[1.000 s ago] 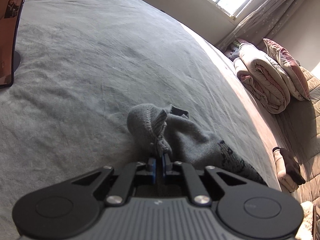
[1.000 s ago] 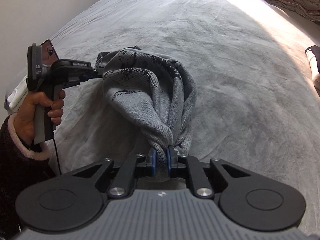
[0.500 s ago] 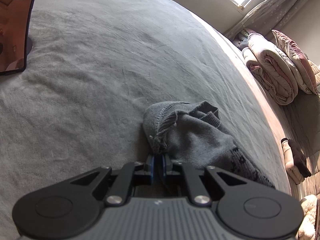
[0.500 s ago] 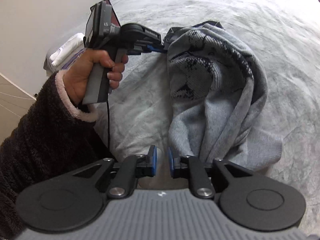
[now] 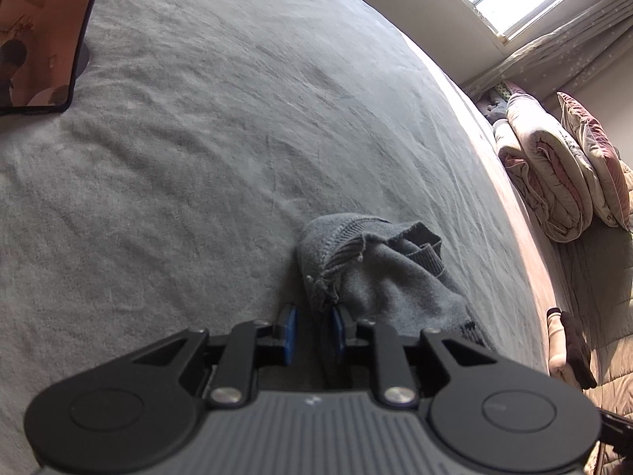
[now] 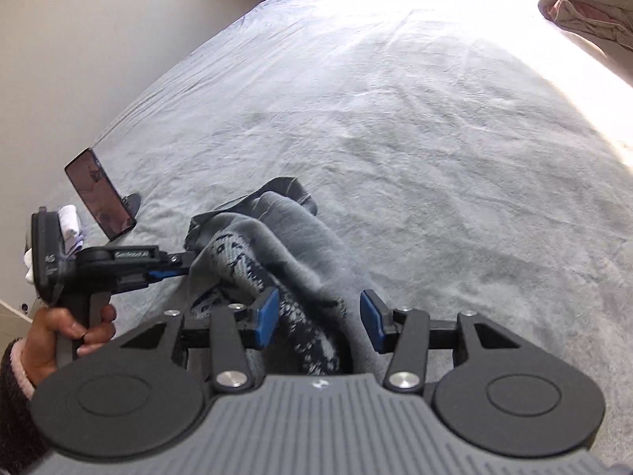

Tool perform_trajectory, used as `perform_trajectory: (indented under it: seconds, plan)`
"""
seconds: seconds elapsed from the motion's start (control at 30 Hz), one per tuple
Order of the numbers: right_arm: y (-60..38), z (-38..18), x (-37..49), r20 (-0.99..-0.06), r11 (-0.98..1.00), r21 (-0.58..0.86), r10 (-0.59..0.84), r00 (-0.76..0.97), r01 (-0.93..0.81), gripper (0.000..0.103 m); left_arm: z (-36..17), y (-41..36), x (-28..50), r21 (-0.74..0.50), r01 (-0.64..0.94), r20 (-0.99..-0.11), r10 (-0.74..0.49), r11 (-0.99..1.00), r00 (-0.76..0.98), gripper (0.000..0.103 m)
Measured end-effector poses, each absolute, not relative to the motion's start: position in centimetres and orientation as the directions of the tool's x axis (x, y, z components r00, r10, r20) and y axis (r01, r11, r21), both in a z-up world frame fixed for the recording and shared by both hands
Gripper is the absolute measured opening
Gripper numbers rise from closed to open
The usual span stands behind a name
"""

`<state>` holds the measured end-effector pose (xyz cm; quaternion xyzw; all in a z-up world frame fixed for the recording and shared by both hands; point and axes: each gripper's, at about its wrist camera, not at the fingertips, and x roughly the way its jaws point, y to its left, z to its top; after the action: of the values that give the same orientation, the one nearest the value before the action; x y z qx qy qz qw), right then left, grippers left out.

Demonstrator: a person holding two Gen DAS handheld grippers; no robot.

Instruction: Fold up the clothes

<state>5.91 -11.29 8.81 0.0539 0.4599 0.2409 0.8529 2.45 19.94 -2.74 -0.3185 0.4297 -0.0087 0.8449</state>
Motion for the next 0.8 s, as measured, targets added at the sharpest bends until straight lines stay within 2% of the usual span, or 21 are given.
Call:
perform_trajectory:
  seconds: [0.23, 0.57, 0.67, 0.73, 0.77, 0.8]
  plan:
    - [-9.0, 5.5, 12.2, -0.78, 0.896, 0.3, 0.428, 0.457, -0.327, 0.05, -2.9, 19.6, 3.0, -0.528, -0.257, -0.727, -0.275, 0.809, 0.629, 0.02]
    - [-2.5, 1.8, 16.6, -0.799, 0.871, 0.289, 0.448, 0.401, -0.397, 0.049, -2.7, 18.9, 3.8, -0.5, -0.252, -0.735, -0.252, 0.828, 0.63, 0.02]
    - [-0.9, 1.5, 17.2, -0.791, 0.86, 0.276, 0.456, 0.407, -0.429, 0.042, -2.4, 18.4, 4.1, -0.503, -0.243, -0.73, -0.257, 0.83, 0.633, 0.02]
    - [-0.1, 1.4, 17.4, -0.792, 0.852, 0.269, 0.461, 0.4, -0.448, 0.024, -2.3, 18.1, 4.4, -0.505, -0.234, -0.727, -0.263, 0.831, 0.635, 0.019]
    - [0.2, 1.4, 17.4, -0.794, 0.848, 0.268, 0.462, 0.394, -0.457, 0.019, -2.3, 18.1, 4.5, -0.508, -0.234, -0.726, -0.265, 0.829, 0.635, 0.019]
    - [0.4, 1.4, 17.5, -0.796, 0.845, 0.267, 0.464, 0.388, -0.463, 0.008, -2.4, 18.1, 4.6, -0.511, -0.237, -0.725, -0.266, 0.826, 0.635, 0.019]
